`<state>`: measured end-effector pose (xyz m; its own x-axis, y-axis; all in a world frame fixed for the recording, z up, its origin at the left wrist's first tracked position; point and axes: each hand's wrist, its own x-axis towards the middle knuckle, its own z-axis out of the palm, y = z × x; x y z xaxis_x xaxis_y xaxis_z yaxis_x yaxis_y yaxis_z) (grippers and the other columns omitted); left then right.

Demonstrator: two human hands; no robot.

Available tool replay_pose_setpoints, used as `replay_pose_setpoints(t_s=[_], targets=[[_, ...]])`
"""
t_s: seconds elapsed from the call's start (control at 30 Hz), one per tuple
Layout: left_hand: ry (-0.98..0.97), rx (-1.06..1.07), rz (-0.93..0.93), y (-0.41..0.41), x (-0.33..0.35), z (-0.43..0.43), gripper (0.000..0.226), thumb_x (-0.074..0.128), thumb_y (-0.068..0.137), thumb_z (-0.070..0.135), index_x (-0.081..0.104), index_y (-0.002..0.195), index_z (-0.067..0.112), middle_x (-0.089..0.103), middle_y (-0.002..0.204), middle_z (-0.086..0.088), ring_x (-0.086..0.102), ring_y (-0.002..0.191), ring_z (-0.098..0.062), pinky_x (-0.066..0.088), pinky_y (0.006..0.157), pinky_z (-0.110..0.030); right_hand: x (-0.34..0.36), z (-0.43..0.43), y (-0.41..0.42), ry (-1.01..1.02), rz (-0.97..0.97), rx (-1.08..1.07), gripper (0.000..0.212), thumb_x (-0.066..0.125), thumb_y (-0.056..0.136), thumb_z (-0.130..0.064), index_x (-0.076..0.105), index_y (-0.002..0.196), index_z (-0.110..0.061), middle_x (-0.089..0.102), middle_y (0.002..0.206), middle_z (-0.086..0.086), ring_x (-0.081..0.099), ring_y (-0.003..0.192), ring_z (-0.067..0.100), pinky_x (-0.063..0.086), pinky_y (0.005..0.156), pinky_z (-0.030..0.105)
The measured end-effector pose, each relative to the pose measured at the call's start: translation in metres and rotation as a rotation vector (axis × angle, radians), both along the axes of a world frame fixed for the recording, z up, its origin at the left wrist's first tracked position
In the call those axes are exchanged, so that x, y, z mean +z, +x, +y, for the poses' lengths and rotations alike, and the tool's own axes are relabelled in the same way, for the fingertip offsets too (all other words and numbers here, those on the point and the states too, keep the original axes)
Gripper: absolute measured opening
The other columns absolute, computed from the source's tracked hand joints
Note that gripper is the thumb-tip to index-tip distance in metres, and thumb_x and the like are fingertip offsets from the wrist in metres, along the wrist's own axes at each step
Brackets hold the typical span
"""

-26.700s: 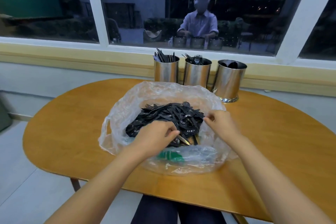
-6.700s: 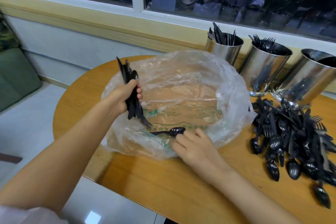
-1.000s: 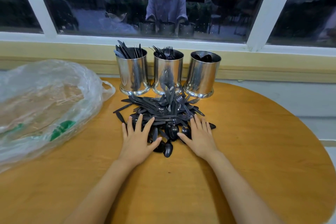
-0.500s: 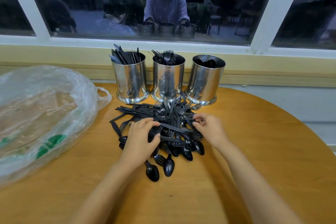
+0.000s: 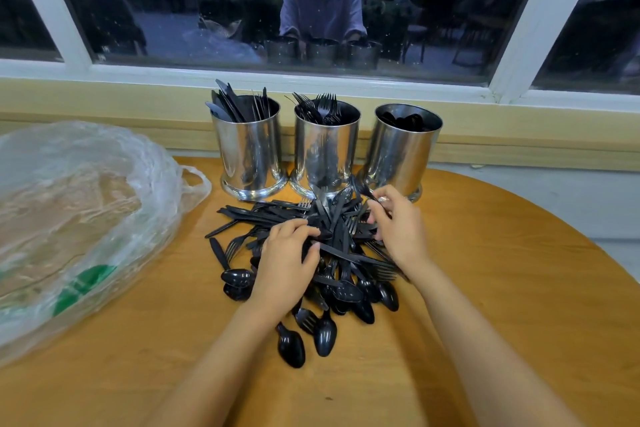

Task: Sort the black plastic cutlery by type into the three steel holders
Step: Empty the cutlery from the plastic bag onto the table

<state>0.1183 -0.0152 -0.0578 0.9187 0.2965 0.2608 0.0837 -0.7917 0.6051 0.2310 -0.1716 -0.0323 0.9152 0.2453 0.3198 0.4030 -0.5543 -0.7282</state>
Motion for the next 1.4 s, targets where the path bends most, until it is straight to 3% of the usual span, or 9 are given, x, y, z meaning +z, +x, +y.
replay_pose_setpoints(t_s=[0.13, 0.2, 0.47, 0.57, 0.63, 0.77, 1.0, 1.2, 1.4], targets=[[-0.177, 0.014, -0.170, 0.001, 0.013, -0.011, 0.022, 0.052, 0.100, 0.023, 0.070, 0.111, 0.017, 0.064, 0.107, 0.008, 0.055, 0.099, -0.002, 0.042, 0.089, -0.014, 0.007, 0.000, -0.023, -0.014, 0.022, 0.165, 0.035, 0.043, 0.103, -0.024, 0.054, 0.136, -0.021, 0.063, 0.108, -0.010, 0.052, 0.090, -0.003, 0.038, 0.075, 0.006], [-0.372, 0.023, -0.140, 0.000, 0.022, -0.018, 0.024, 0.050, 0.101, 0.028, 0.072, 0.108, 0.020, 0.066, 0.094, 0.008, 0.057, 0.085, 0.000, 0.042, 0.077, -0.007, 0.005, 0.001, -0.037, 0.043, 0.115, 0.257, 0.038, 0.047, 0.102, -0.019, 0.049, 0.139, -0.026, 0.056, 0.099, -0.010, 0.049, 0.087, -0.002, 0.038, 0.078, 0.007], [-1.251, 0.150, -0.179, -0.022, 0.035, -0.026, 0.024, 0.046, 0.104, 0.019, 0.067, 0.098, 0.009, 0.075, 0.101, -0.007, 0.072, 0.096, -0.020, 0.056, 0.089, -0.033, -0.006, -0.004, -0.060, 0.199, 0.249, 0.243, 0.020, 0.078, 0.079, -0.018, 0.067, 0.095, -0.021, 0.069, 0.083, -0.005, 0.065, 0.077, 0.005, 0.053, 0.075, 0.018], [-1.230, 0.216, -0.201, -0.034, 0.039, -0.017, 0.025, 0.032, 0.108, 0.023, 0.051, 0.097, 0.010, 0.073, 0.080, -0.010, 0.068, 0.062, -0.020, 0.058, 0.062, -0.029, -0.009, -0.006, -0.052, -0.063, 0.134, 0.204, 0.018, 0.075, 0.083, -0.024, 0.068, 0.099, -0.023, 0.066, 0.089, -0.012, 0.059, 0.079, 0.004, 0.049, 0.076, 0.021], [-1.160, 0.232, -0.160, -0.043, 0.039, -0.012, 0.026, 0.030, 0.108, 0.025, 0.047, 0.095, 0.011, 0.055, 0.059, -0.003, 0.045, 0.042, -0.012, 0.040, 0.042, -0.023, -0.010, -0.004, -0.049, -0.263, 0.108, 0.217, 0.026, 0.072, 0.085, -0.028, 0.066, 0.110, -0.023, 0.066, 0.100, -0.011, 0.057, 0.091, 0.009, 0.050, 0.083, 0.029], [-1.159, 0.199, -0.087, -0.055, 0.033, -0.004, 0.025, 0.037, 0.107, 0.023, 0.057, 0.106, 0.008, 0.044, 0.060, 0.002, 0.036, 0.048, -0.009, 0.033, 0.049, -0.023, -0.008, 0.009, -0.049, -0.460, -0.002, 0.192, 0.033, 0.069, 0.088, -0.027, 0.062, 0.120, -0.024, 0.067, 0.111, -0.007, 0.052, 0.112, 0.014, 0.050, 0.085, 0.033], [-1.206, 0.169, -0.055, -0.071, 0.028, -0.001, 0.020, 0.042, 0.105, 0.021, 0.060, 0.111, 0.014, 0.060, 0.074, -0.003, 0.053, 0.054, -0.014, 0.047, 0.055, -0.028, -0.002, 0.018, -0.043, -0.520, -0.105, 0.229, 0.022, 0.059, 0.094, -0.015, 0.061, 0.114, -0.024, 0.053, 0.093, -0.012, 0.055, 0.091, 0.011, 0.049, 0.074, 0.030], [-1.271, 0.151, -0.071, -0.067, 0.028, -0.008, 0.026, 0.039, 0.106, 0.017, 0.063, 0.112, 0.008, 0.047, 0.065, 0.002, 0.037, 0.053, -0.008, 0.031, 0.052, -0.021, 0.036, 0.007, -0.050, 0.078, -0.266, 0.128, 0.020, 0.056, 0.093, -0.005, 0.056, 0.107, -0.019, 0.055, 0.088, -0.003, 0.055, 0.073, 0.011, 0.050, 0.065, 0.029], [-1.409, 0.109, -0.081, -0.060, 0.031, -0.026, 0.025, 0.040, 0.104, 0.011, 0.063, 0.112, 0.004, 0.069, 0.099, -0.009, 0.067, 0.088, -0.015, 0.054, 0.077, -0.025, 0.037, -0.003, -0.094, 0.780, 0.383, 0.131, 0.011, 0.068, 0.086, 0.000, 0.058, 0.090, -0.002, 0.070, 0.086, 0.012, 0.073, 0.080, 0.023, 0.058, 0.073, 0.024]])
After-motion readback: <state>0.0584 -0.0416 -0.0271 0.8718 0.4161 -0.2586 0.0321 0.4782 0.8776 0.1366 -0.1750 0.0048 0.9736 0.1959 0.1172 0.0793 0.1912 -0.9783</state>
